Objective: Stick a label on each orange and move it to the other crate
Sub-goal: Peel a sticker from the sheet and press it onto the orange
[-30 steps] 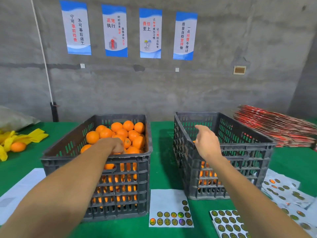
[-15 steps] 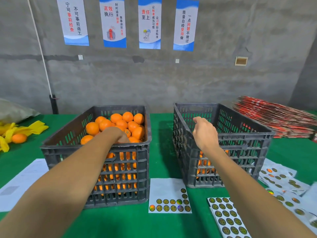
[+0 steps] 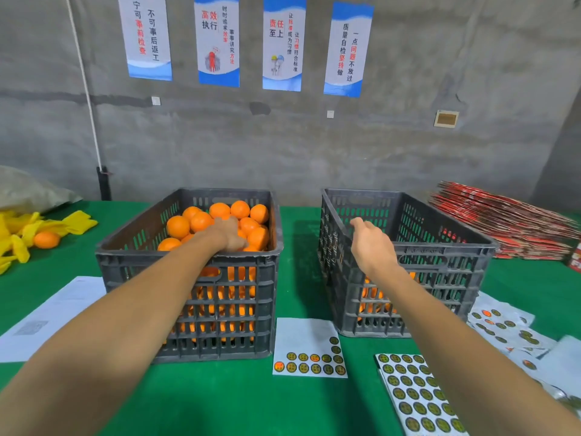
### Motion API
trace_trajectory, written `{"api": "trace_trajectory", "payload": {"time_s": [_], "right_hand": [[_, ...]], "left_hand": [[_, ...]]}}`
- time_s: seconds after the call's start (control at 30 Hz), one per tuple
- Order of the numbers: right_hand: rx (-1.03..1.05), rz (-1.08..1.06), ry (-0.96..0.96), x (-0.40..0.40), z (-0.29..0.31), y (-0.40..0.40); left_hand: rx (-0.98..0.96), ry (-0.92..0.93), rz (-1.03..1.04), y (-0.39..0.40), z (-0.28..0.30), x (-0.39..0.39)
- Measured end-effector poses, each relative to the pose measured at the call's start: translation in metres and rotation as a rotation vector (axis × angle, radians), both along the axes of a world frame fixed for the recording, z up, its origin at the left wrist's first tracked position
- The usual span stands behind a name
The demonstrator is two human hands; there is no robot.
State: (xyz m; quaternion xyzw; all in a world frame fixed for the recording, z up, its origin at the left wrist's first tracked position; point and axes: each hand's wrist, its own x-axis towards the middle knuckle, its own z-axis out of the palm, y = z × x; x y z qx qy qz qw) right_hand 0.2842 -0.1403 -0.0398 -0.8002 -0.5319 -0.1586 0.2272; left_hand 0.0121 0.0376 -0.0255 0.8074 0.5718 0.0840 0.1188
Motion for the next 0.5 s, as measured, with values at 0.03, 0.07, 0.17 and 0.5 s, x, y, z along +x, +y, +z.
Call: {"api": "trace_trajectory", "payload": {"time_s": [0.03,0.07,0.17,0.5], "right_hand": [[-0.016,0.002,-0.035,-0.004,-0.002,-0.001],[-0.022,0.011,-0.078,-0.01,-0.005,-0.001],[-0.019,0.06,-0.325,-0.028,-0.023,-0.003],[-0.318,0.349,-0.163,-0.083,-0.131,-0.028]], "left_hand": [[0.101,-0.09,-0.011,-0.004,0.002,0.001],[0.187,-0.192,-0.023,-0.01,0.006,0.003],[0.33,-0.464,-0.091,-0.036,0.016,0.018],[0.365,-0.344,-0.429,-0.115,-0.005,0.077]]}}
